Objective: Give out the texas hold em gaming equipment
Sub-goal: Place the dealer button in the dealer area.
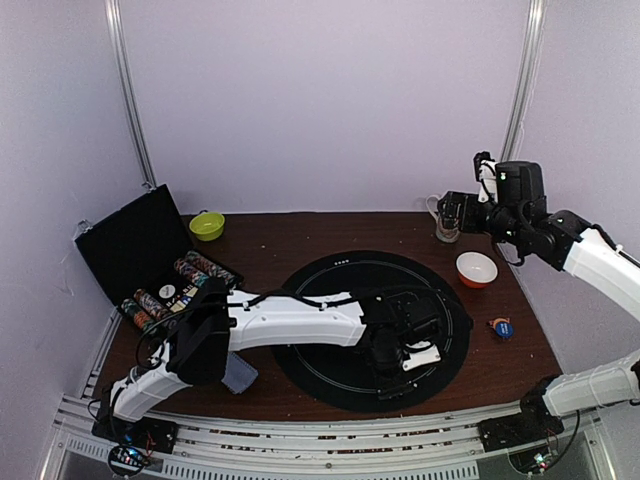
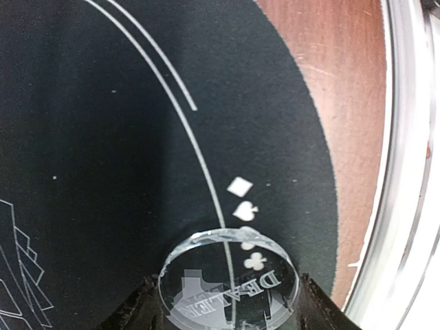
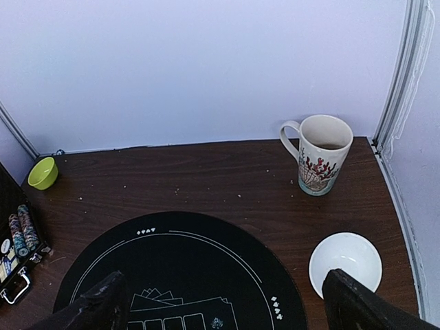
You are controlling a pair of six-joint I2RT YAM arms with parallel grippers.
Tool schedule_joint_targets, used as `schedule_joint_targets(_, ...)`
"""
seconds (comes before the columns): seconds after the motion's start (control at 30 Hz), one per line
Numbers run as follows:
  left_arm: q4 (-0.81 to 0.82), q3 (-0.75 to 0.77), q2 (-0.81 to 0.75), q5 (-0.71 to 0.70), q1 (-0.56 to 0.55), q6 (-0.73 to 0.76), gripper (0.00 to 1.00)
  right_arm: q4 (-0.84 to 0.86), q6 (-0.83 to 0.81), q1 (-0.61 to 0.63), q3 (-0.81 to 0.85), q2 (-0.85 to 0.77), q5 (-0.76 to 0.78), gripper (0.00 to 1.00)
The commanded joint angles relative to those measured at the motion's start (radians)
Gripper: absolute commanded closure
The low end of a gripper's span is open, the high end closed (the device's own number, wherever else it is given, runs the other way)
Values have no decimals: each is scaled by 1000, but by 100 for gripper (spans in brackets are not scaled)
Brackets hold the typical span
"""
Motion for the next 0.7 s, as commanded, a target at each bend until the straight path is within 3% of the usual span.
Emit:
schedule_joint_targets(0.0,2,33,-1,-52,8,15,33,-52,0,-5,22,0,36,0)
schedule_joint_targets(0.17,51,32,-57,-102,9,21,14,-150,18,-21,49,10,107,0)
schedule_joint_targets(0.4,179,-58,-210,-52,16,45,9,-252,127,-155,17,-3,96,0)
schedule_joint_targets(0.53,259,-203,-358,-38,67,2,8,-321,202,-260,-17,8,89,0)
schedule_joint_targets(0.67,370,-476,-545,-61,157,-85,6,-389,263,-302,-73,25,113,0)
